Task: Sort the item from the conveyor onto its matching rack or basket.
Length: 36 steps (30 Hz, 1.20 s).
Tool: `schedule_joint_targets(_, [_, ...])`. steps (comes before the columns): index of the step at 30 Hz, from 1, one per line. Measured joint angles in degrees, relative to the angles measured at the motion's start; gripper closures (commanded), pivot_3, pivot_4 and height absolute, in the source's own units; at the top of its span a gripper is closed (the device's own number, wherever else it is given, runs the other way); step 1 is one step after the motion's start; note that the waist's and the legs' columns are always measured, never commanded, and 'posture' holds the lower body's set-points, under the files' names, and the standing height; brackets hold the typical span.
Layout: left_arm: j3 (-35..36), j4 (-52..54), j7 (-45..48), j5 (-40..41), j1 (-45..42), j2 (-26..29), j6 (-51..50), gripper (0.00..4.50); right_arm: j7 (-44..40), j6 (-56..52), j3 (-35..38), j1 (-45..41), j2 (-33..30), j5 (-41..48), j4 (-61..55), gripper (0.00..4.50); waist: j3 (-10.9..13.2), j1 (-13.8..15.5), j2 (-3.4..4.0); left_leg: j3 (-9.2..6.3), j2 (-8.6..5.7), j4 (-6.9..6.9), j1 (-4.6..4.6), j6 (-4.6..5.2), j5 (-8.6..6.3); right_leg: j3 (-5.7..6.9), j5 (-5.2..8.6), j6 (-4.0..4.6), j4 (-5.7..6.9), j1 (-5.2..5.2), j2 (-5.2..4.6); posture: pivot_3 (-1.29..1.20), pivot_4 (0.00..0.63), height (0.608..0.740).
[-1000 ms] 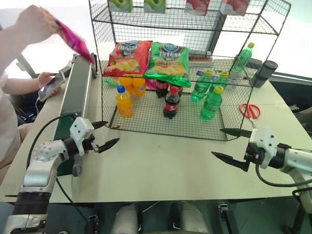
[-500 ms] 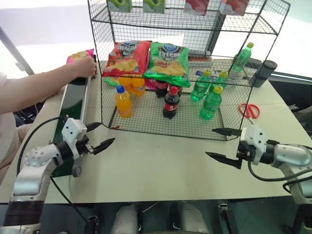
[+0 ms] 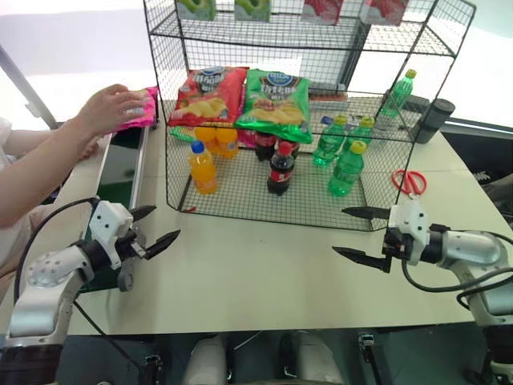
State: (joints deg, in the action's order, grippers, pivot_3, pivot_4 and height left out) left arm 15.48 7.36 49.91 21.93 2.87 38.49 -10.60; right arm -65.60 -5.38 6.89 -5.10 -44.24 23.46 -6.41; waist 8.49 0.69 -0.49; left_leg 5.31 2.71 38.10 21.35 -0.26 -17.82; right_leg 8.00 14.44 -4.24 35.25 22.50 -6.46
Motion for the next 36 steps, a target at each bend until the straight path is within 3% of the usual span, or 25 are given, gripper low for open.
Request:
schedule_joint_targets(11, [9.0, 4.9, -6.7, -6.1, 9.1, 0.6, 8.6, 0.0, -1.9, -11.9, -5.6, -8.8, 9.7, 11.1, -1.5, 0.06, 0.0, -0.2, 0.03, 0.02, 0.02, -0.02, 0.04, 0.03, -0.02, 0.0, -0.02, 0.03, -0.03, 0.06, -0.05, 0.0, 0.15, 0.74])
schedule_joint_targets(21, [17.0, 6.8, -14.9, -17.8, 19.4, 0.5, 17.3, 0.0, -1.6, -11.9, -12.3, -17.3, 16.6, 8.5, 0.8, 0.06, 0.0, -0.1, 0.0, 0.06, 0.03, -0.03, 0.06, 0.03, -0.03, 0.02, -0.04, 0.08, -0.01, 0.16, -0.06, 0.0, 0.15, 0.74])
schedule_joint_targets(29, [19.2, 4.8, -23.3, -31.3, 22.7, 1.7, 21.7, 0.0, -3.3, -10.8, -12.8, -19.1, 17.5, 7.1, 4.4, 0.06, 0.0, -0.1, 0.0, 0.09, 0.04, -0.05, 0.07, 0.04, -0.04, 0.02, -0.04, 0.08, 0.0, 0.17, -0.05, 0.0, 0.15, 0.74])
schedule_joint_targets(36, [16.8, 0.9, -27.6, -37.8, 20.3, 2.9, 24.0, 0.0, -3.5, -10.2, -12.8, -18.4, 18.8, 7.0, 4.4, 0.06, 0.0, -0.2, 0.0, 0.12, 0.06, -0.07, 0.08, 0.04, -0.04, 0.01, -0.05, 0.08, 0.01, 0.23, -0.1, 0.0, 0.15, 0.74])
